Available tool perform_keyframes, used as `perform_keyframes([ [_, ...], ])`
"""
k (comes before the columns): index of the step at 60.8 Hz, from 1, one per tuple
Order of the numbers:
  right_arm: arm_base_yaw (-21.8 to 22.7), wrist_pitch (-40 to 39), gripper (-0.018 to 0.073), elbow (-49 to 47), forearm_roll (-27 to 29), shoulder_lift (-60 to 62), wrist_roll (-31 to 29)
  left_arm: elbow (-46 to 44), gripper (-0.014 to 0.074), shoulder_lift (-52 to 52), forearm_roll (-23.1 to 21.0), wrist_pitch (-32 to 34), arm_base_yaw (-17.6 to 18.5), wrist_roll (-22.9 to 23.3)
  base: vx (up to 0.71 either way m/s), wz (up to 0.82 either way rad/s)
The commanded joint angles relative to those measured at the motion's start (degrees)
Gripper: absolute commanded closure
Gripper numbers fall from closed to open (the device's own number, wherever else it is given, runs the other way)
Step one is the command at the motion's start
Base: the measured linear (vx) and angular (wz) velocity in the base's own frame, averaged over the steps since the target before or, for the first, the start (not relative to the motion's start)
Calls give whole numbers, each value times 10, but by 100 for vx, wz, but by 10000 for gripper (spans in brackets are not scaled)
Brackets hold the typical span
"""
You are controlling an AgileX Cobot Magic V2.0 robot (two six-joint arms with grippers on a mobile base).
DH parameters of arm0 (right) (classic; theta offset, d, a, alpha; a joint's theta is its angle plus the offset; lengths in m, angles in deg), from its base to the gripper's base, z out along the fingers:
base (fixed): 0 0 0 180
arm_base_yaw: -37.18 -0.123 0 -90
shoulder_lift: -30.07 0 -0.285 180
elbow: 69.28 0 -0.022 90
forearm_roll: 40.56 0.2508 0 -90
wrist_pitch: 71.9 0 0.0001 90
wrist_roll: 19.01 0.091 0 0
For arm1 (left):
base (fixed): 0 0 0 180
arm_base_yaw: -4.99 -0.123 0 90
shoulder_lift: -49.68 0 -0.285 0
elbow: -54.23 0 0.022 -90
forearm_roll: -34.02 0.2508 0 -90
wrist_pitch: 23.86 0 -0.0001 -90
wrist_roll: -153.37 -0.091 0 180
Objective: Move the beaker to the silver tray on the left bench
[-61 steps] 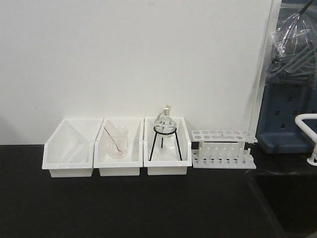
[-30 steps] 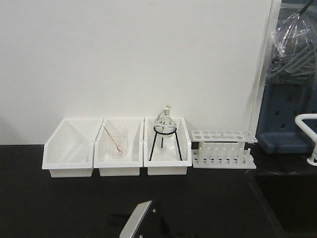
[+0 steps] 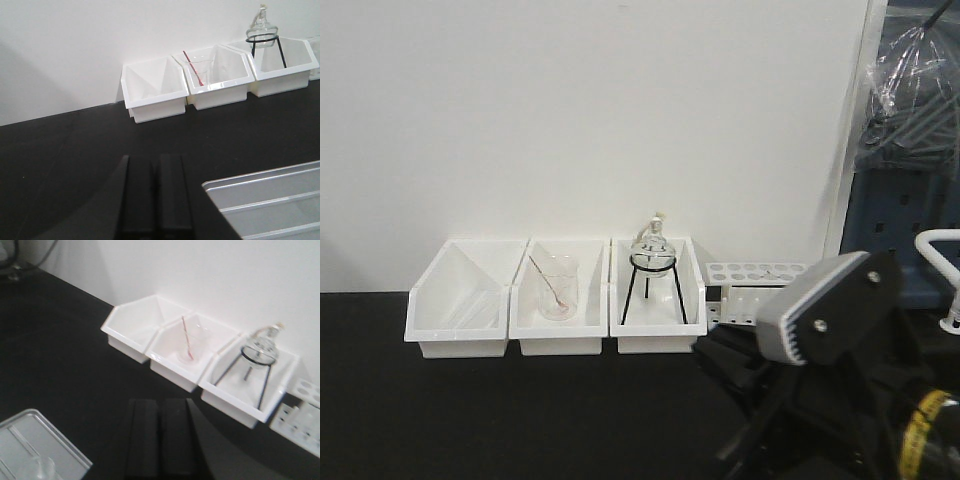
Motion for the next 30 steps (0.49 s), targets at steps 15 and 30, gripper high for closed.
perform_keyframes([
  [15, 1, 72, 573, 18, 1, 97, -1, 11, 595, -5, -3, 45, 3, 4, 0, 0],
  [30, 1, 72, 573, 18, 1, 97, -1, 11, 595, -5, -3, 45, 3, 4, 0, 0],
])
